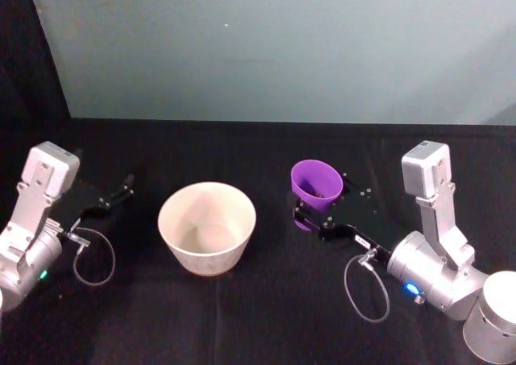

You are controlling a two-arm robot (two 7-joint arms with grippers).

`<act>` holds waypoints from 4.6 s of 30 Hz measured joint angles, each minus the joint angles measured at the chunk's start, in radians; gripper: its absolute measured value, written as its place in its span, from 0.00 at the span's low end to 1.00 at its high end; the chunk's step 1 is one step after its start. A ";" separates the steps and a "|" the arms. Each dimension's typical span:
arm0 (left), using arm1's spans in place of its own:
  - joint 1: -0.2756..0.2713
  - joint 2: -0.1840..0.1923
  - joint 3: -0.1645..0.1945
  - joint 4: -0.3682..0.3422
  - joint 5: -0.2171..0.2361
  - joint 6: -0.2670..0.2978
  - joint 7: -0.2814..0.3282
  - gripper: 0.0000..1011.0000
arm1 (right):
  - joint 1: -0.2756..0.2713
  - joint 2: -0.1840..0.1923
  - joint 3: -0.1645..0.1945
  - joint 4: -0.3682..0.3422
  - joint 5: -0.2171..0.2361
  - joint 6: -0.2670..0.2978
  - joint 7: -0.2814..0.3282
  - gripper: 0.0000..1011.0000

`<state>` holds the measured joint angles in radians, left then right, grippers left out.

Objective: Pick up the cup and pour the mung beans from the cup into the bowl.

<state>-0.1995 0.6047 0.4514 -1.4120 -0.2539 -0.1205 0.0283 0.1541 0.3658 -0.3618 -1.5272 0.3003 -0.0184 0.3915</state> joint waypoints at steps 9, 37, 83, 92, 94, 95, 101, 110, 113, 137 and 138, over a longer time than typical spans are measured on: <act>0.000 0.000 0.000 0.000 0.000 0.000 0.000 1.00 | 0.000 0.000 0.000 0.000 0.000 0.000 0.000 0.72; 0.000 0.000 0.000 0.000 0.000 0.000 0.000 1.00 | 0.056 0.009 -0.041 -0.066 -0.134 0.070 -0.012 0.72; 0.000 0.000 0.000 0.000 0.000 0.000 0.000 1.00 | 0.220 0.007 -0.185 -0.070 -0.413 0.184 0.027 0.72; 0.000 0.000 0.000 0.000 0.000 0.000 0.000 1.00 | 0.226 0.003 -0.208 -0.082 -0.483 0.194 0.035 0.72; 0.000 0.000 0.000 0.000 0.000 0.000 0.000 1.00 | 0.227 0.003 -0.212 -0.087 -0.502 0.197 0.035 0.72; 0.000 0.000 0.000 0.000 0.000 0.000 0.000 1.00 | 0.227 0.003 -0.214 -0.090 -0.513 0.199 0.035 0.72; 0.000 0.000 0.000 0.000 0.000 0.000 0.000 1.00 | 0.230 0.004 -0.222 -0.099 -0.560 0.203 0.036 0.72; 0.000 0.000 0.000 0.000 0.000 0.000 0.000 1.00 | 0.235 0.008 -0.241 -0.110 -0.648 0.206 0.036 0.72; 0.000 0.000 0.000 0.000 0.000 0.000 0.000 1.00 | 0.239 0.010 -0.256 -0.113 -0.687 0.206 0.036 0.72; 0.000 0.000 0.000 0.000 0.000 0.000 0.000 1.00 | 0.315 -0.009 -0.352 -0.095 -0.956 0.221 0.091 0.72; 0.000 0.000 0.000 0.000 0.000 0.000 0.000 1.00 | 0.317 -0.009 -0.356 -0.095 -0.969 0.222 0.093 0.72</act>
<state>-0.1995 0.6047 0.4514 -1.4120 -0.2539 -0.1205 0.0283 0.4711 0.3565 -0.7176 -1.6223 -0.6691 0.2037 0.4846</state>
